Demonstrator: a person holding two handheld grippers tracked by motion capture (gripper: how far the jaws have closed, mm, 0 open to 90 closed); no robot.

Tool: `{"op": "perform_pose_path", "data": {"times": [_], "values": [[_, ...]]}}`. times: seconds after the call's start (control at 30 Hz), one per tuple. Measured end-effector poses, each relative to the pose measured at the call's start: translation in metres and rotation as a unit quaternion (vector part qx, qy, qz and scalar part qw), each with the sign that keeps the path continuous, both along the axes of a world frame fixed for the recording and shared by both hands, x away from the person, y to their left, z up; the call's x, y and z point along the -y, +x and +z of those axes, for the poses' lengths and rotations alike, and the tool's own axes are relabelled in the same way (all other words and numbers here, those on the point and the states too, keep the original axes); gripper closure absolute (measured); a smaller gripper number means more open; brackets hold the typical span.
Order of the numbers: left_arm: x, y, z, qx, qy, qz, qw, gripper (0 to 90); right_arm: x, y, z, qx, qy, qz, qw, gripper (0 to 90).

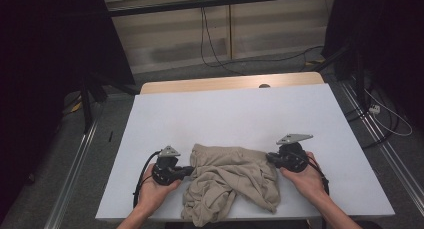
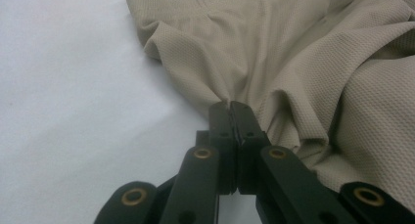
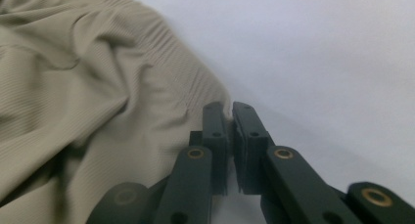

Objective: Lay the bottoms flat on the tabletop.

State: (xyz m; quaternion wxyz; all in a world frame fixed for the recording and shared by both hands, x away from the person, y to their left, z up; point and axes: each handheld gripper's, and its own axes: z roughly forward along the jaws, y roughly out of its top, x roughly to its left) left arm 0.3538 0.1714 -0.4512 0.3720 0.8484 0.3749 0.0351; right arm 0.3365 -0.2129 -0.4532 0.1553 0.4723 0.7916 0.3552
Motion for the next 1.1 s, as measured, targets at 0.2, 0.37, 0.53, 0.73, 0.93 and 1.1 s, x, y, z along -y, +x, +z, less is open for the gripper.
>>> {"op": "perform_pose_path", "data": {"times": [0.2,0.37,0.53,0.73,0.93,1.1], "values": [[0.003,0.005,-0.002,0.001,-0.005,0.01,0.9999,89.4,0.011,0.027,0.008,0.054,-0.003,-0.021,0.9983,85.4],[0.003,0.007,-0.001,0.006,-0.017,0.021,0.9996,85.9,0.013,0.049,-0.001,0.058,-0.006,-0.033,0.9978,80.6],[-0.002,0.025,0.012,0.04,-0.045,0.057,0.9966,63.0,0.016,0.046,0.006,0.066,0.022,-0.034,0.997,65.2],[0.015,0.063,0.018,0.042,-0.03,0.076,0.9958,56.5,0.02,0.052,0.022,0.065,0.023,-0.04,0.9968,56.9],[0.028,0.072,0.003,0.015,-0.025,0.082,0.9963,58.1,0.022,0.058,0.004,0.037,0.032,-0.051,0.9975,57.5],[0.029,0.059,-0.002,0.007,-0.001,0.081,0.9967,61.3,0.022,0.057,0.0,0.03,0.034,-0.056,0.9974,62.6]]}}
